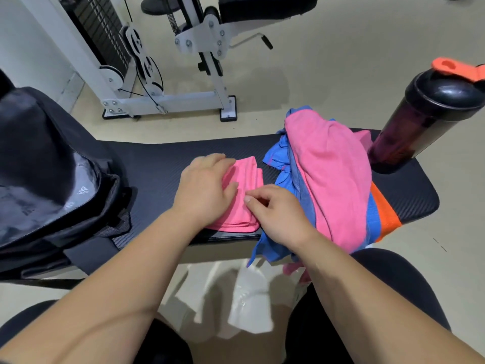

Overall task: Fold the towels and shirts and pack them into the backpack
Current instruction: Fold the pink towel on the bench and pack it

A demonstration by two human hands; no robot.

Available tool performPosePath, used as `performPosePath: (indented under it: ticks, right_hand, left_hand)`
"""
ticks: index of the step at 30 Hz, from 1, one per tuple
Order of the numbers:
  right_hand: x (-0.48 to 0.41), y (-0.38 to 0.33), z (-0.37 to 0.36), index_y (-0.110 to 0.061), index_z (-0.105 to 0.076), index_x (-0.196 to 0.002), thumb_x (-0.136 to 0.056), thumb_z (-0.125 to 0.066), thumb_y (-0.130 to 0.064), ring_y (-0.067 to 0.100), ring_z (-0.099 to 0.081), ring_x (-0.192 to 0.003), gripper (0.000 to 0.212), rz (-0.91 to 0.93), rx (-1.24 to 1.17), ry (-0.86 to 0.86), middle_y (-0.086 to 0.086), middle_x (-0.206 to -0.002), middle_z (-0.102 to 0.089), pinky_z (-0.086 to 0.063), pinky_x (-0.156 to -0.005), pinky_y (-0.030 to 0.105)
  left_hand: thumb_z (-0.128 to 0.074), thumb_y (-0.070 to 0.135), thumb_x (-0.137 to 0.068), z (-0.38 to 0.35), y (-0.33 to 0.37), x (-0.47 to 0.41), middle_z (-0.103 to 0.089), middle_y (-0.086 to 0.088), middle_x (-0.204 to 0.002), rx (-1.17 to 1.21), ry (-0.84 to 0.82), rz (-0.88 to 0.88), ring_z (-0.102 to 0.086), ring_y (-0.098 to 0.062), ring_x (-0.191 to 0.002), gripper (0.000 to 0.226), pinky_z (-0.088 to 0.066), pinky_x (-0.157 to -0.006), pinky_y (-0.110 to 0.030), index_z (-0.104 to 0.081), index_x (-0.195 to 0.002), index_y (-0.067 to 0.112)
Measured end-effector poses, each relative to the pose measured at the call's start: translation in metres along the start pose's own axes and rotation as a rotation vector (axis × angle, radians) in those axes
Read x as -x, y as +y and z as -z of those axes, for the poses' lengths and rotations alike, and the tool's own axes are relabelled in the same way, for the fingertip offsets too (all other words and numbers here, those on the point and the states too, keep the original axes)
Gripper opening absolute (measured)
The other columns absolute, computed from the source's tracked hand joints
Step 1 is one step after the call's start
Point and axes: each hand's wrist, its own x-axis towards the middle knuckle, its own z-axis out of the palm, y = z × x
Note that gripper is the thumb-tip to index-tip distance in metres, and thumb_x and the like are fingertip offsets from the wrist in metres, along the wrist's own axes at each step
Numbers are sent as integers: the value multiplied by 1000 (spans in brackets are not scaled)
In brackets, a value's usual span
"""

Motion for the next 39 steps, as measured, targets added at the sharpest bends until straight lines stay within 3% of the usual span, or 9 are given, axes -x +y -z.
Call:
performPosePath:
  ticks: [5, 9, 13, 16, 19, 23, 27, 31, 39]
  right_hand:
    - [1, 1, 2, -16, -76, -78, -89, -70, -33, 23, -69, -63, 21, -139, -144, -5, 2, -63, -70, -59, -72, 47]
    - [-1, -1, 9, -16, -72, -70, -90, -69, -37, 22, -67, -65, 29, -164, 52, -20, 4, -64, -69, -55, -70, 37]
    - [-17, -8, 15, -13, -72, -102, -93, -63, -34, 25, -60, -103, 24, 192, 432, 164, 7, -115, -61, -48, -91, 37]
    - [-33, -11, 14, -17, -41, -152, -101, -47, -40, 25, -21, -151, 56, 330, 692, -89, 3, -164, -25, -22, -120, 45]
    - [-39, 0, 10, -22, -1, -161, -104, -30, -50, 20, 13, -154, 70, 313, 818, -331, -4, -169, 8, 2, -125, 48]
    - [-38, 15, 9, -30, 5, -160, -85, -2, -71, 25, 24, -152, 85, 315, 949, -405, -6, -166, 19, 11, -122, 51]
    - [-33, 11, 9, -30, -5, -161, -80, -6, -77, 27, 16, -154, 94, 303, 910, -361, -1, -169, 4, 5, -125, 48]
    - [-13, -6, 6, -20, -33, -152, -77, -24, -82, 35, -33, -136, 99, 217, 893, -300, 12, -148, -32, -31, -115, 46]
    - [4, -57, 13, -24, -64, -105, -90, -53, -63, 29, -59, -101, 43, 248, 951, -361, 3, -106, -54, -42, -74, 36]
  left_hand:
    - [-22, 72, -93, -32, -7, 12, 4, -3, -169, -205, -276, 15, 4, -28, -155, 86, -4, -123, -59, -5, -161, 22]
    - [-8, 88, -81, -43, -9, 18, 15, 1, -168, -274, -260, -1, 16, -32, -153, 96, 4, -120, -63, 3, -160, 34]
    - [-17, 101, -67, -42, -6, 15, 21, 2, -166, -267, -285, 4, 22, -32, -152, 111, 10, -118, -65, 9, -157, 42]
    - [-21, 101, -66, -43, -7, 14, 20, 1, -167, -231, -275, 14, 21, -31, -152, 117, 8, -119, -64, 11, -158, 37]
    - [-33, 95, -69, -40, -13, 18, 8, 0, -169, -121, -224, 16, 13, -26, -154, 120, 1, -121, -63, -1, -161, 25]
    - [-35, 93, -69, -28, -25, 38, 0, 3, -169, -13, -171, 29, 12, -27, -155, 110, 5, -120, -62, -19, -159, 32]
    - [-34, 92, -70, -14, -37, 55, -1, 2, -169, -24, -155, 113, 6, -29, -155, 104, 2, -119, -63, -19, -158, 40]
    - [-35, 89, -65, 3, -57, 57, -33, 0, -161, 16, -159, 224, -22, -31, -149, 106, -19, -120, -57, -29, -155, 32]
    - [-55, 84, -62, 13, -76, 40, -54, 3, -139, -19, -331, 82, -49, -27, -127, 102, -41, -106, -47, -38, -147, 31]
